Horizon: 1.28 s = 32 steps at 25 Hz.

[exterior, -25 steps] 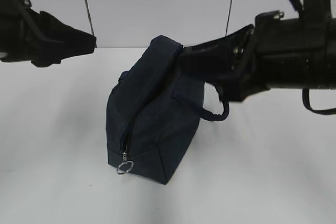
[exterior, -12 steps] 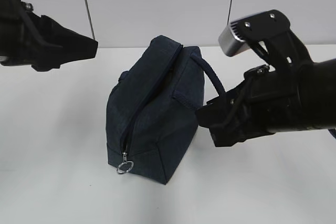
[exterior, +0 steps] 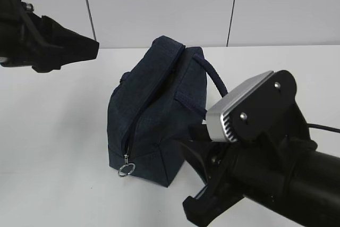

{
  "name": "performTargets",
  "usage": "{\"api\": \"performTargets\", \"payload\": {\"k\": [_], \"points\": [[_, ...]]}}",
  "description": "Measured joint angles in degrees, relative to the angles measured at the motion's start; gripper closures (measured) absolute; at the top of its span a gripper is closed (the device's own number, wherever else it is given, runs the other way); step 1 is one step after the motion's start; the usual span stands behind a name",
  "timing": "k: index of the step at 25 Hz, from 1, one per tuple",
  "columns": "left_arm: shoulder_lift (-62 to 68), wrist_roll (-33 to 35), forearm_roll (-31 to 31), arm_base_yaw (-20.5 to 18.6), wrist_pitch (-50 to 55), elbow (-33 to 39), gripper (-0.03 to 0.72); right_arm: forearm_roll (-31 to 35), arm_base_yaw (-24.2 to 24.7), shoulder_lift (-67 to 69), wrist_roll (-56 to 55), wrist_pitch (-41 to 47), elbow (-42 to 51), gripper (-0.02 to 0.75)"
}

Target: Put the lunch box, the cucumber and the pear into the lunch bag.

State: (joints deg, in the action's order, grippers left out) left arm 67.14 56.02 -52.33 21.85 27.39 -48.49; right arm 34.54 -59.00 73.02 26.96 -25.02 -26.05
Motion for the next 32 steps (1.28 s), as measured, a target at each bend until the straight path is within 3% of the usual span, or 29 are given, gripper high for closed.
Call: {"api": "performTargets", "payload": {"k": [3, 7, 16, 21, 26, 32], "points": [[0.0, 0.0, 0.0, 0.0, 0.1, 0.0, 0.381, -7.9, -0.3, 3.3, -9.1, -2.0, 0.2, 0.518], [0.0, 0.0, 0.1, 0.0, 0.4, 0.0, 0.381, -12.2, -0.5, 11.5, -13.3, -4.5, 0.4, 0.503], [0.0, 0.0, 0.3, 0.0, 0.9, 0.0, 0.381, -22.8, -0.5, 28.1, -24.4, -19.8, -0.7, 0.337], [0.0, 0.0, 0.3, 0.0, 1.0, 0.0, 0.381, -23.5, -0.5, 34.6, -26.0, -25.2, -1.9, 0.319], [0.0, 0.0, 0.3, 0.0, 1.0, 0.0, 0.381, -23.4, -0.5, 36.6, -28.6, -25.5, -4.4, 0.318], [0.0, 0.0, 0.3, 0.0, 1.0, 0.0, 0.381, -18.6, -0.5, 36.7, -29.4, -21.7, -8.4, 0.315]]}}
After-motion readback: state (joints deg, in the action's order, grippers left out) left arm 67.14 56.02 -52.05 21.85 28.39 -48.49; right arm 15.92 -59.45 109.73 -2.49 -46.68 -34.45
